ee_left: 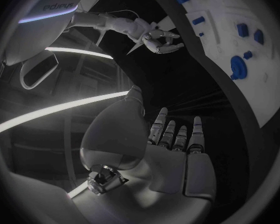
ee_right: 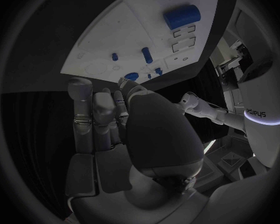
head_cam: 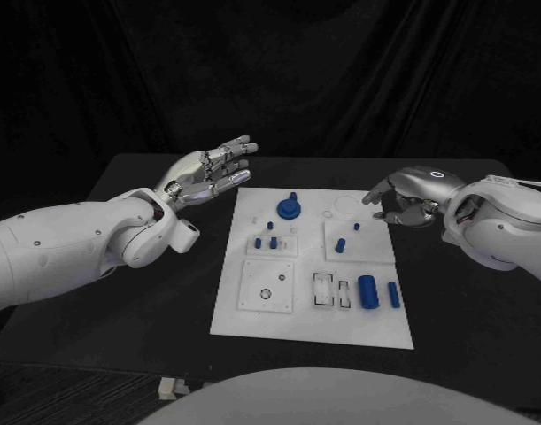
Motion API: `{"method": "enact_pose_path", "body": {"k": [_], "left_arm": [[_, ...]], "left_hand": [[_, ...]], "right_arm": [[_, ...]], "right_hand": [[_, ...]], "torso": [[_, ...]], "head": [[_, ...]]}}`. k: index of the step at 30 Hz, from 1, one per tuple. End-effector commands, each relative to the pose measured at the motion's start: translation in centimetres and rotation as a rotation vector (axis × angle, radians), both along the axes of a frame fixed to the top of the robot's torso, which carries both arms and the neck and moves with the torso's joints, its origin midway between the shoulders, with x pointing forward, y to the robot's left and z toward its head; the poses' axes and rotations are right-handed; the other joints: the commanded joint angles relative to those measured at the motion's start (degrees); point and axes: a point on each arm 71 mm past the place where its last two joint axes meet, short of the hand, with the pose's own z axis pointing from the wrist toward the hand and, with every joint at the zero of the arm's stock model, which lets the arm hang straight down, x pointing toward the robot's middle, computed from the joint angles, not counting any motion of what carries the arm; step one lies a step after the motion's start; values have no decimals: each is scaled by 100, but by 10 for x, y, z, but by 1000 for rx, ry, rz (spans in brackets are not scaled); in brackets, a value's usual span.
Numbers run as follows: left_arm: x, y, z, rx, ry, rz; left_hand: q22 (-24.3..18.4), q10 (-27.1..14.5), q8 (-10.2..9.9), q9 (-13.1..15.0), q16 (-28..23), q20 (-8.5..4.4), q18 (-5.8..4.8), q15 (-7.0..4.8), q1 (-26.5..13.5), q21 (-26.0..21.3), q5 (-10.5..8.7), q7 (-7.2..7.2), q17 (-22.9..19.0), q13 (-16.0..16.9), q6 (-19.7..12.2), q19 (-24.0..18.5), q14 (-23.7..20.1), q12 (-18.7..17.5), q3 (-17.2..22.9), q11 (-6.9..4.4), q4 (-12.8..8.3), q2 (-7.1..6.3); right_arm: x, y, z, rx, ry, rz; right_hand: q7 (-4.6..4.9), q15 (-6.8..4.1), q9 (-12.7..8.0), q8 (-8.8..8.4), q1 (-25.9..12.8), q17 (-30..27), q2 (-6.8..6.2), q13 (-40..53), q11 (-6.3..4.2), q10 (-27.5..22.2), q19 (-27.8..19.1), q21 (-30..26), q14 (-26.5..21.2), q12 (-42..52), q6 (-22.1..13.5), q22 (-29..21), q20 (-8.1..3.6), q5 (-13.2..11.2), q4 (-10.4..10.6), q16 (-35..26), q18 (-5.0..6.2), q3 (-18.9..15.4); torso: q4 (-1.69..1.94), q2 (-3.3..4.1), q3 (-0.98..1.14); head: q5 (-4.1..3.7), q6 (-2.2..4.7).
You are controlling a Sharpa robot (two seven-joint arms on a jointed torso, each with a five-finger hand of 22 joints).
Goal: Assemble the parts on the task board
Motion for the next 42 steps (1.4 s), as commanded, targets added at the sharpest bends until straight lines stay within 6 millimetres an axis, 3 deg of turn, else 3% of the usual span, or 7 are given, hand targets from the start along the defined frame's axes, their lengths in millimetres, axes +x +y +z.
{"method": "enact_pose_path", "body": {"k": [1,10,17,25,29,32,42], "left_arm": [[-6,-4,8,-210,-19,-61],[-11,-6,4,-227,12,-78],[-12,-8,2,-228,24,-85],[-11,-8,0,-222,26,-78],[-10,-7,0,-215,20,-65],[-9,-7,-1,-211,15,-56],[-8,-6,-2,-204,14,-47]], "left_hand": [[-152,-50,-35,-31,-33,52,22,41,74,-23,104,13,-23,-22,-79,-58,-41,-30,-55,13,-15,92],[-339,-102,-39,-78,-41,222,37,130,339,-17,367,6,-38,-31,-153,-94,-61,-57,-157,38,-34,226],[-334,-110,-33,-93,-33,373,50,231,643,12,647,58,-28,-30,-122,-25,-40,-33,-222,87,-70,332],[-203,-94,-30,-98,-10,461,57,295,767,56,753,90,-5,-24,-94,98,25,17,-280,117,-69,383],[-48,-73,-23,-95,13,518,62,337,862,110,841,116,15,-18,-46,229,94,65,-308,145,-92,403],[502,-23,-16,-90,140,589,71,405,952,355,927,152,100,-7,27,722,437,146,-378,184,-72,415],[492,-12,-20,-96,159,617,63,445,987,374,950,158,106,-5,5,766,482,164,-389,211,-75,426]], "right_arm": [[1,0,-7,-65,13,-5],[7,11,-17,-73,20,1],[12,15,-23,-87,32,-3],[15,13,-33,-99,45,-18],[16,11,-37,-100,46,-22],[17,10,-40,-102,47,-25],[17,7,-45,-108,57,-32]], "right_hand": [[30,21,-33,-8,-113,-39,7,-141,27,-37,-17,29,-28,-63,-3,475,15,-209,-11,27,-27,-97],[48,45,-90,15,-91,-177,76,-481,54,-29,-38,-6,-61,-161,65,462,43,-101,-167,4,-19,-208],[-4,44,-107,13,-69,-191,99,-584,49,60,-31,33,-57,-154,103,469,47,-50,-227,37,-21,-213],[-2,55,-108,32,-86,-187,115,-675,39,168,-8,104,-37,-140,188,481,52,-45,-255,91,-30,-225],[76,71,-106,59,-105,-201,138,-769,32,261,4,144,-30,-138,309,487,64,-44,-274,123,-37,-229],[116,95,-110,72,-133,-215,152,-866,17,406,20,196,-21,-128,419,494,81,-49,-283,159,-44,-231],[162,131,-124,65,-197,-213,159,-991,5,618,53,322,1,-127,524,516,110,-54,-269,231,-61,-240]], "torso": [[126,31,-94],[240,73,-193],[347,90,-232],[362,95,-229],[362,67,-228],[351,63,-227],[364,49,-235]], "head": [[-48,-1],[-212,-1],[-375,-1],[-356,-1],[-334,-1],[-312,-1],[-303,-1]]}}
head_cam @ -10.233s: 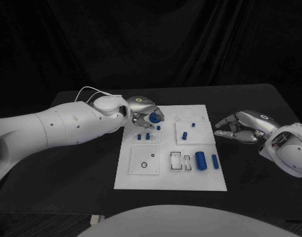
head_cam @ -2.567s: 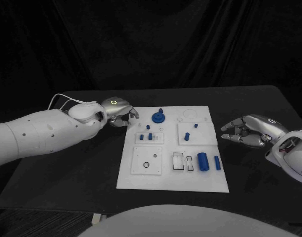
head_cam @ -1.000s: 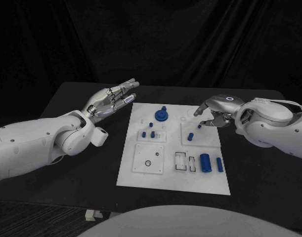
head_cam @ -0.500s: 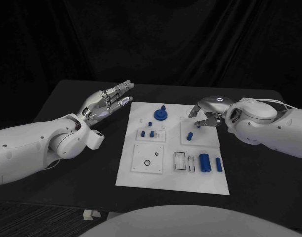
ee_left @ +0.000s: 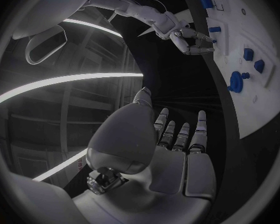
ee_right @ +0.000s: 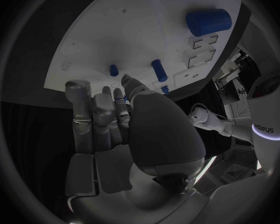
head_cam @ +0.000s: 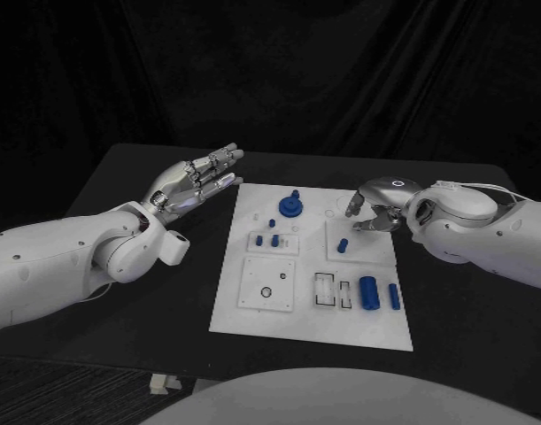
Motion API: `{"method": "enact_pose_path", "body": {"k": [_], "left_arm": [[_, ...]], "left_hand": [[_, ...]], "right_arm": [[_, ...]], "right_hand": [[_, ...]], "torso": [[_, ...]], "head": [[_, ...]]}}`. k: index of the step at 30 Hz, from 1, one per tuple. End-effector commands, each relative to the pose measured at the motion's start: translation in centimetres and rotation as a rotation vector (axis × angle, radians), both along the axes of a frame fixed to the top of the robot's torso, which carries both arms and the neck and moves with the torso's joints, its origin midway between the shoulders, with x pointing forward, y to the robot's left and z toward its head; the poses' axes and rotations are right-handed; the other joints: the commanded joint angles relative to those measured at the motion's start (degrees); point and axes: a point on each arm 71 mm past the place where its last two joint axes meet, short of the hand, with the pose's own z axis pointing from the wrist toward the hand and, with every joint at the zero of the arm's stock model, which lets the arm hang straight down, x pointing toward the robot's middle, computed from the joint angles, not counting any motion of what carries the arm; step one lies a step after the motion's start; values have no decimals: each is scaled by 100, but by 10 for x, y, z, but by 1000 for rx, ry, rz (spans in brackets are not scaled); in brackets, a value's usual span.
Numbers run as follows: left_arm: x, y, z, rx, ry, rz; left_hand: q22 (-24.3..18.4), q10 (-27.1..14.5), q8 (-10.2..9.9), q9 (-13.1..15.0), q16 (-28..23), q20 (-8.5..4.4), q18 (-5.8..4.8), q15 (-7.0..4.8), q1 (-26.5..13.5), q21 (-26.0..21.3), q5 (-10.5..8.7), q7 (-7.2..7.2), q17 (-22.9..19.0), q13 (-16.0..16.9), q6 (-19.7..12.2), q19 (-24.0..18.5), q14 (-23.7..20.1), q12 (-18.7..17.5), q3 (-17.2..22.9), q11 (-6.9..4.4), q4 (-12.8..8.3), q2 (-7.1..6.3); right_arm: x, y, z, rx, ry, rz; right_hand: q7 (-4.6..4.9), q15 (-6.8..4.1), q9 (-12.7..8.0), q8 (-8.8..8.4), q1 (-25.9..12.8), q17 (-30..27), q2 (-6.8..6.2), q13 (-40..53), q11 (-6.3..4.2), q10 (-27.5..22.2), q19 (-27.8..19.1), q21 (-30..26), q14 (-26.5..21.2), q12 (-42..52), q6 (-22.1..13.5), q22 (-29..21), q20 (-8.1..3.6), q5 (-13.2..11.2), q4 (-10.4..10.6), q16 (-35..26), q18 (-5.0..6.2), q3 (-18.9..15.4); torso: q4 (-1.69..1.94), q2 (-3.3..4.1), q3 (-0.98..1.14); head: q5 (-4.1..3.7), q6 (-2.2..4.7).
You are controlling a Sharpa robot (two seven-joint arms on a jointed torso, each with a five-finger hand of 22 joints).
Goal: Assemble the parts on the task board
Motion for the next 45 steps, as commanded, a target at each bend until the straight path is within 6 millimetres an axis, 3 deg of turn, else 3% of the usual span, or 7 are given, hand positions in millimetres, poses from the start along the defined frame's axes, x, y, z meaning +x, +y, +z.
{"method": "enact_pose_path", "body": {"k": [1,8,12,16,31,38,45], "left_arm": [[-1,0,8,-80,-99,0],[-1,-1,7,-79,-96,-2],[-1,-2,7,-79,-95,-3],[0,-2,7,-79,-94,-4],[1,-1,5,-79,-96,-3],[2,-2,5,-77,-93,-4],[2,-3,4,-76,-93,-4]], "left_hand": [[-4,13,-21,-5,32,18,66,10,74,40,36,19,8,8,-4,55,46,29,-29,42,3,11],[18,19,-22,-8,45,37,64,33,94,55,38,22,13,10,-13,88,75,41,-34,60,2,18],[33,21,-21,-7,51,45,64,40,101,63,40,26,15,10,-7,105,88,43,-36,65,2,21],[33,21,-21,-7,51,45,64,40,101,63,40,26,15,10,-7,105,88,43,-36,65,2,21],[42,83,-4,4,82,67,68,51,171,97,78,63,22,24,79,186,148,132,-52,103,-8,30],[25,93,1,9,83,71,66,56,213,100,114,89,19,25,115,196,146,145,-48,116,-24,36],[-369,97,-3,8,30,21,55,7,249,-38,120,108,-12,23,120,-50,17,151,-80,135,-12,51]], "right_arm": [[0,-2,-2,-13,1,-14],[-2,-5,-4,-21,14,-23],[-4,-7,-6,-26,22,-29],[-4,-9,-8,-31,29,-35],[-5,-11,-20,-39,47,-43],[-6,-10,-21,-29,40,-35],[-6,-9,-20,-5,13,-22]], "right_hand": [[14,44,-6,6,-47,3,4,-14,6,51,13,31,-3,12,40,514,30,11,-15,19,-61,-15],[14,37,-10,2,-120,-6,-5,-73,-9,172,16,47,-1,16,96,515,35,13,9,48,-57,-40],[121,6,-2,17,-112,-23,3,-120,-39,250,18,72,-4,16,184,518,16,64,-15,65,-53,-19],[159,17,-7,4,-80,-39,6,-159,-32,274,16,73,-6,-6,204,517,18,139,-48,71,-56,16],[168,39,-13,-15,-8,-115,-1,-273,-15,408,3,76,-32,-58,275,515,31,351,-135,58,-58,151],[153,14,30,57,68,-147,-10,-390,-53,713,-8,133,-46,-106,511,526,19,391,-217,80,-58,331],[149,-27,72,109,139,-190,-23,-497,-106,974,-12,190,-54,-182,691,534,-13,371,-296,79,-60,477]], "torso": [[6,-6,-9],[12,-14,-14],[10,-17,-14],[7,-23,-17],[16,-16,-13],[24,-14,-9],[13,-20,-17]], "head": [[1,-1],[-7,-1],[-10,-1],[2,-1],[23,-1],[6,-1],[10,-1]]}}
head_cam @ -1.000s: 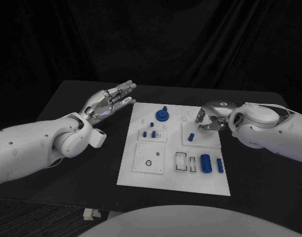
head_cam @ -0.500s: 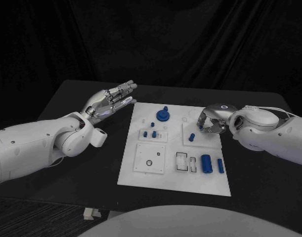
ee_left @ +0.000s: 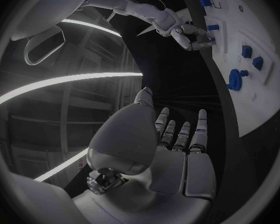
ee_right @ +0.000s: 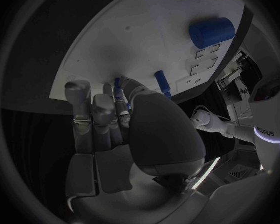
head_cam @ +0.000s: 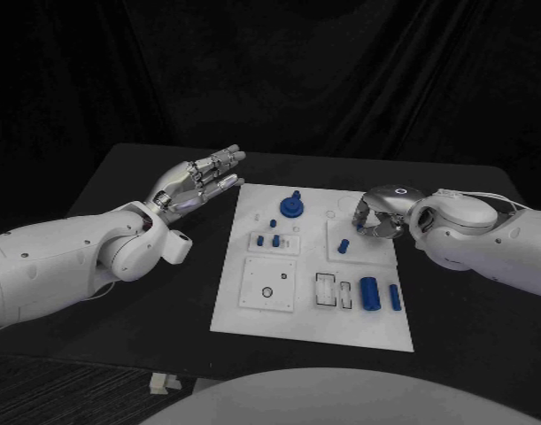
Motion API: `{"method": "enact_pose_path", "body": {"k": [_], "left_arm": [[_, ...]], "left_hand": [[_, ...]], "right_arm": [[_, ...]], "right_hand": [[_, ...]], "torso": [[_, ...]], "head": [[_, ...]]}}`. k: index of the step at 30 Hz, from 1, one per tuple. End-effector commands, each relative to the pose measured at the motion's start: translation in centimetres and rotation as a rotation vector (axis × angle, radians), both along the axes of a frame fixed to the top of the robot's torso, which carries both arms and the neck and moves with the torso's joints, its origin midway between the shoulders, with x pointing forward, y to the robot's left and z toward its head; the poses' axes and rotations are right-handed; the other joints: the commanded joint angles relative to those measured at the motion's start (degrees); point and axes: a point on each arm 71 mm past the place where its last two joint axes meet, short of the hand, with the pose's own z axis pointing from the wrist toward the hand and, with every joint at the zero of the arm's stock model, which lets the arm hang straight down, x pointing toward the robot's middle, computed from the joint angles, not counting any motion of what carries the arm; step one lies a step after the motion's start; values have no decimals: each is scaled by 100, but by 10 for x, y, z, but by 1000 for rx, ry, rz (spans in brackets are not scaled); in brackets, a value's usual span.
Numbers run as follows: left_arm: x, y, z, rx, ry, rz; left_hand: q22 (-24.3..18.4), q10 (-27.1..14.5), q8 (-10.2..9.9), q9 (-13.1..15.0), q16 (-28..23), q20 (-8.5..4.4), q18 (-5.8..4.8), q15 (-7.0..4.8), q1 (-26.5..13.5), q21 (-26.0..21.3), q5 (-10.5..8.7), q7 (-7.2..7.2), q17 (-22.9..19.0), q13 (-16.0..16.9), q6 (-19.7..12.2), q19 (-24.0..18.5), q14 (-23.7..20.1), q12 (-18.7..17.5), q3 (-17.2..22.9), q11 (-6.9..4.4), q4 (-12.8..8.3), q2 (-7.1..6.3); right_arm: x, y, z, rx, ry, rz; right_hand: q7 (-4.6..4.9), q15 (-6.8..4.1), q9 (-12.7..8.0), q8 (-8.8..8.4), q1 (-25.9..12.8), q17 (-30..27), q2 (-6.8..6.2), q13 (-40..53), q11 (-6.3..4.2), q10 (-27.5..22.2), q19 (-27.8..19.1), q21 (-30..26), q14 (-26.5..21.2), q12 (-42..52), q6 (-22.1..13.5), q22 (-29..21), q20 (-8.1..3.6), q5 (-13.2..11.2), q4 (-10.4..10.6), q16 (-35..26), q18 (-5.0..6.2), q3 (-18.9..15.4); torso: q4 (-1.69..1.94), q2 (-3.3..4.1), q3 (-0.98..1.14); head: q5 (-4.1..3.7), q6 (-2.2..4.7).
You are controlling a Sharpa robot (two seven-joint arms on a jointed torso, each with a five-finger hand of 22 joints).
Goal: Assemble the parts on the task board
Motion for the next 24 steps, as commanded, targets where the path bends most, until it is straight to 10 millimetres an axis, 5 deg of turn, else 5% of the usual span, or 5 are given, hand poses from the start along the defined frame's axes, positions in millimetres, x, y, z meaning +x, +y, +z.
{"method": "enact_pose_path", "body": {"k": [1,5,13,17,24], "left_arm": [[-2,-1,8,-82,-95,-11],[-1,-1,8,-80,-98,-7],[0,1,7,-70,-101,7],[1,2,7,-63,-102,17],[3,3,6,-55,-97,22]], "left_hand": [[-393,0,-4,7,-78,-65,49,-65,60,-161,15,22,-34,3,30,-287,-149,17,-56,45,14,18],[-991,-32,-9,5,-198,-218,45,-196,28,-367,-27,25,-101,-3,18,-694,-446,-14,-119,40,43,31],[-1346,-67,-12,3,-228,-336,57,-240,-73,-412,-93,10,-129,-11,8,-850,-543,-60,-184,6,73,39],[-2784,-98,-20,-3,-238,-277,-19,-253,-199,-592,-160,-7,-140,-18,-38,-1241,-573,-97,-238,-15,79,51],[-2790,-109,-24,-7,-238,-247,-15,-238,-223,-592,-178,-17,-140,-21,-65,-1244,-573,-115,-245,-22,81,53]], "right_arm": [[-2,0,-3,11,-16,10],[-2,1,-1,29,-40,16],[-4,0,3,51,-72,12],[-4,-3,10,58,-88,4],[-3,-4,34,77,-137,1]], "right_hand": [[6,-32,17,40,82,-1,-7,-27,-23,100,-2,86,-7,-35,85,541,-18,15,-15,36,-67,72],[-8,-77,85,122,136,27,-11,-79,-78,344,33,240,26,-59,283,568,-58,9,-88,92,-85,134],[-16,-95,120,137,142,18,-33,-118,-97,461,54,327,43,-102,342,581,-78,-4,-120,102,-97,149],[-16,-95,124,135,130,-1,-40,-126,-96,472,51,322,40,-114,344,579,-80,-17,-115,87,-96,145],[-22,-97,133,134,112,-14,-46,-141,-100,498,57,360,39,-134,355,585,-82,-43,-107,78,-103,143]], "torso": [[-6,-2,-6],[-2,-6,-7],[-1,-11,-6],[-1,-13,-9],[10,-12,-12]], "head": [[0,-1],[-6,-1],[93,-1],[138,-1],[145,-1]]}}
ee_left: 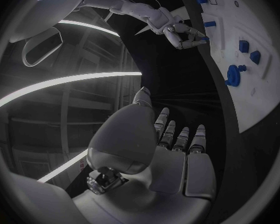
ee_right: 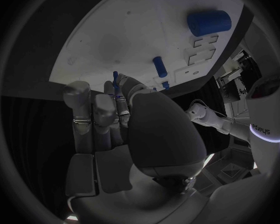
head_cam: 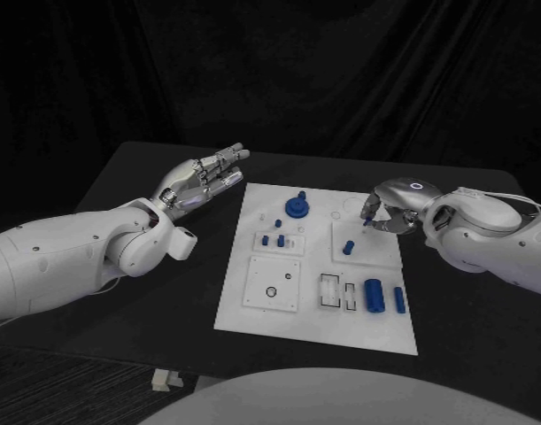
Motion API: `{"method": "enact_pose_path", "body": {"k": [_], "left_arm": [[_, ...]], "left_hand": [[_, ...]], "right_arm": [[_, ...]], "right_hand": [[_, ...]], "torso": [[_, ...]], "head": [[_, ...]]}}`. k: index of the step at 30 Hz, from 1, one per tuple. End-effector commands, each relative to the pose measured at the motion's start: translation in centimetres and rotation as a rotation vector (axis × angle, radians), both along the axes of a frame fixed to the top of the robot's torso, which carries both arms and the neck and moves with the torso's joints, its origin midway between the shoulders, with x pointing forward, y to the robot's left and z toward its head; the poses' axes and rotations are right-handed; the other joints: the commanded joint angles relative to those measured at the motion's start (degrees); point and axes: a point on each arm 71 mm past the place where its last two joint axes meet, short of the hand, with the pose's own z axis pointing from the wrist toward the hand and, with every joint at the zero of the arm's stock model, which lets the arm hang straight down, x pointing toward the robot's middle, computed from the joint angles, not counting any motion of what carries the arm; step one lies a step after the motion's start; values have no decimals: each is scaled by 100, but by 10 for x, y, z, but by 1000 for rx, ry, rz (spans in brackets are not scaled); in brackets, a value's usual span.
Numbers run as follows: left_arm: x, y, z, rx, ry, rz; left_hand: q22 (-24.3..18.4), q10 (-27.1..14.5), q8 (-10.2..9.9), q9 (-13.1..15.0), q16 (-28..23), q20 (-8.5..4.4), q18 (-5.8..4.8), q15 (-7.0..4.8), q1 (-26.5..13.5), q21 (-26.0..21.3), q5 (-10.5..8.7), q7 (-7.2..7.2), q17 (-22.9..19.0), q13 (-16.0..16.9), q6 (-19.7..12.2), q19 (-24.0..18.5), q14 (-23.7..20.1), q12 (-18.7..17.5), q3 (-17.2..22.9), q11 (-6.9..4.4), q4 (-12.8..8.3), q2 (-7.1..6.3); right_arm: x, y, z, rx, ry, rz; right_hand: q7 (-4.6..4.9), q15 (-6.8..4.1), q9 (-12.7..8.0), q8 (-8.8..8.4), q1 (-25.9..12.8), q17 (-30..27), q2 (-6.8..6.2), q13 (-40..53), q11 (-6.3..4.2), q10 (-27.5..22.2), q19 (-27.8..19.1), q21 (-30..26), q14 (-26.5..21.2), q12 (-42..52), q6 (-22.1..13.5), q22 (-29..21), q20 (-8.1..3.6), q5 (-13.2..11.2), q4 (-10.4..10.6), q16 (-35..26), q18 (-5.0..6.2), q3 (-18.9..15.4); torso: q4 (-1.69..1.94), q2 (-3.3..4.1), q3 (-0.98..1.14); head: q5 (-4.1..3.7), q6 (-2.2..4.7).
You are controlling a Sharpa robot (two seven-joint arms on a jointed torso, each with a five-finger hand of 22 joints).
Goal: Assemble the parts on the task board
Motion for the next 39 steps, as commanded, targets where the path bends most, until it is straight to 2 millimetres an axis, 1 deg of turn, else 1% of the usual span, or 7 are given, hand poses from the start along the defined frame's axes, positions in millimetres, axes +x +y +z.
{"method": "enact_pose_path", "body": {"k": [1,9,15,25,28,34,39], "left_arm": [[-1,-1,8,-66,-91,-1],[1,-1,6,-58,-85,1],[2,-1,6,-56,-80,0],[1,-1,5,-56,-67,-8],[1,-2,4,-57,-63,-13],[0,-3,4,-58,-55,-20],[0,-4,3,-59,-49,-26]], "left_hand": [[-7,-47,-25,-8,-33,36,-14,10,-52,-11,-29,5,-5,-8,-50,-29,-21,-28,-23,-2,2,11],[-42,-63,-30,-13,-33,55,-5,24,-75,-15,-47,5,-5,-11,-85,-33,-21,-48,-22,-1,4,33],[-50,-72,-30,-16,-33,37,8,29,-83,-16,-50,15,-5,-12,-102,-34,-21,-60,-16,6,3,59],[-51,-94,-22,-10,-33,27,25,43,-67,-16,-38,57,-5,-16,-73,-35,-21,-86,2,30,-6,99],[-49,-97,-20,-9,-33,28,29,49,-57,-15,-32,67,-5,-16,-63,-35,-21,-86,8,37,-9,109],[-50,-98,-19,-7,-33,31,33,60,-44,-15,-24,76,-5,-15,-58,-35,-21,-86,14,48,-12,117],[-45,-97,-15,-2,-33,47,40,95,-11,-14,-8,99,-5,-13,-34,-34,-21,-72,25,72,-19,130]], "right_arm": [[1,1,15,24,-56,-9],[-8,9,48,67,-110,27],[-23,27,57,93,-99,89],[-57,81,31,90,-20,252],[-61,94,22,76,-17,290],[-65,116,6,62,7,340],[-69,129,-4,62,27,366]], "right_hand": [[-14,-45,6,29,1,-7,-21,-8,2,55,17,23,-12,-34,41,588,-42,-42,-2,-4,-103,9],[-19,-48,12,29,-10,-4,-26,-16,-2,75,22,51,-9,-45,48,592,-44,-52,3,1,-107,7],[-20,-49,12,27,-9,0,-27,-17,-4,79,22,55,-7,-47,47,593,-45,-51,2,5,-108,8],[-20,-65,32,-12,27,360,-63,-79,-13,155,140,514,136,-150,42,683,-65,90,-47,378,-173,56],[-18,-63,33,-19,19,405,-76,-83,-13,167,153,577,148,-158,38,695,-66,81,-47,422,-182,52],[-17,-63,32,-28,19,443,-82,-90,-12,172,161,617,158,-169,29,702,-66,79,-52,461,-188,57],[-17,-63,33,-32,25,448,-83,-92,-14,179,164,629,160,-174,28,704,-67,81,-58,468,-189,63]], "torso": [[11,2,-1],[14,16,1],[10,16,-3],[7,10,4],[8,14,7],[-34,1,0],[-16,-2,4]], "head": [[3,0],[8,0],[26,0],[52,0],[74,0],[181,0],[187,0]]}}
